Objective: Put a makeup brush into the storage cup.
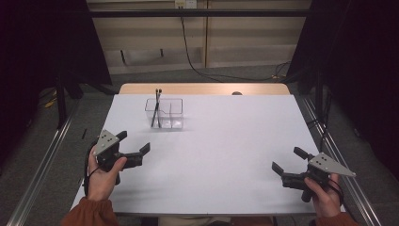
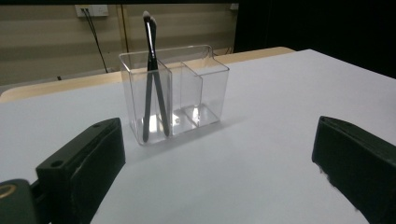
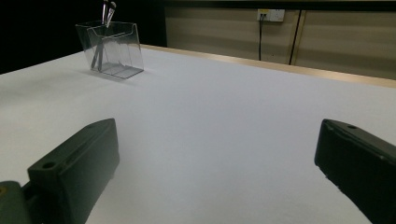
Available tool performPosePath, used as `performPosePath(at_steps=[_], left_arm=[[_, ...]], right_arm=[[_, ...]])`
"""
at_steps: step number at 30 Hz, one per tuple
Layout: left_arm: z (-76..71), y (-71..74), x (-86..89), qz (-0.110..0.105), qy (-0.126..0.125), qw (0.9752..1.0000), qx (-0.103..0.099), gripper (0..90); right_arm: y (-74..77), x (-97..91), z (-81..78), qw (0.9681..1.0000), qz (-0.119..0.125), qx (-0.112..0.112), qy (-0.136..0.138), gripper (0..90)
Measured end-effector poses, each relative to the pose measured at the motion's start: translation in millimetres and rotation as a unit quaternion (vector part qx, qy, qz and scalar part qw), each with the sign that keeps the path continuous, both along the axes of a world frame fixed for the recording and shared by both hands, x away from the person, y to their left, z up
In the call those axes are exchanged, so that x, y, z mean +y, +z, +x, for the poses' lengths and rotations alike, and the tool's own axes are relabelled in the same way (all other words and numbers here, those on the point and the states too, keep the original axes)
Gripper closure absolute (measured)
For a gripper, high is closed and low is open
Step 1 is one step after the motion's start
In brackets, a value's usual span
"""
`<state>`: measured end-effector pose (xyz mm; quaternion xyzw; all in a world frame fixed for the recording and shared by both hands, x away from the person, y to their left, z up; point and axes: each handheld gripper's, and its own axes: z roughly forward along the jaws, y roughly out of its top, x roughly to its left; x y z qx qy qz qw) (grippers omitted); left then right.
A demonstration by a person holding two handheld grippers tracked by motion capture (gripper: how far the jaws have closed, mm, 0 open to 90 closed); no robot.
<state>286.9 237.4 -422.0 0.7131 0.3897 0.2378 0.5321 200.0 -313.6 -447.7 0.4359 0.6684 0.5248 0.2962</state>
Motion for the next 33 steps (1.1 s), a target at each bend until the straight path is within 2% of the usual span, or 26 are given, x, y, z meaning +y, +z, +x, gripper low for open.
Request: performPosePath(at_steps=[6, 12, 15, 18, 21, 33], left_arm=[[-10.2, -9.3, 6.9, -0.005, 0.006, 1.0, 0.001, 2.6], [-17.2, -8.8, 9.9, -0.002, 0.013, 0.9998, -0.015, 2.8], [-21.3, -9.9, 13.3, -0.008, 0.013, 0.9997, -0.021, 2.8], [-25.6, -14.4, 19.2, -0.018, 0.008, 0.9996, -0.019, 2.7], [-28.6, -15.0, 22.2, -0.018, 0.004, 0.9996, -0.024, 2.8], [-25.7, -17.2, 21.5, -0.014, 0.001, 0.9997, -0.019, 2.9]], right_arm=[[-0.2, -1.0, -0.7, 1.0, 0.0, -0.001, -0.003, 0.0], [0.0, -2.8, -4.0, 1.0, -0.001, -0.001, -0.005, 0.0], [-0.1, -4.5, -5.9, 1.0, -0.001, -0.001, -0.01, 0.0], [0.3, -4.9, -6.7, 0.9999, -0.002, -0.002, -0.011, 0.0], [0.5, -4.0, -6.4, 0.9999, -0.004, -0.002, -0.009, 0.0], [-0.2, -4.7, -3.8, 1.0, -0.004, 0.0, -0.008, 0.0]])
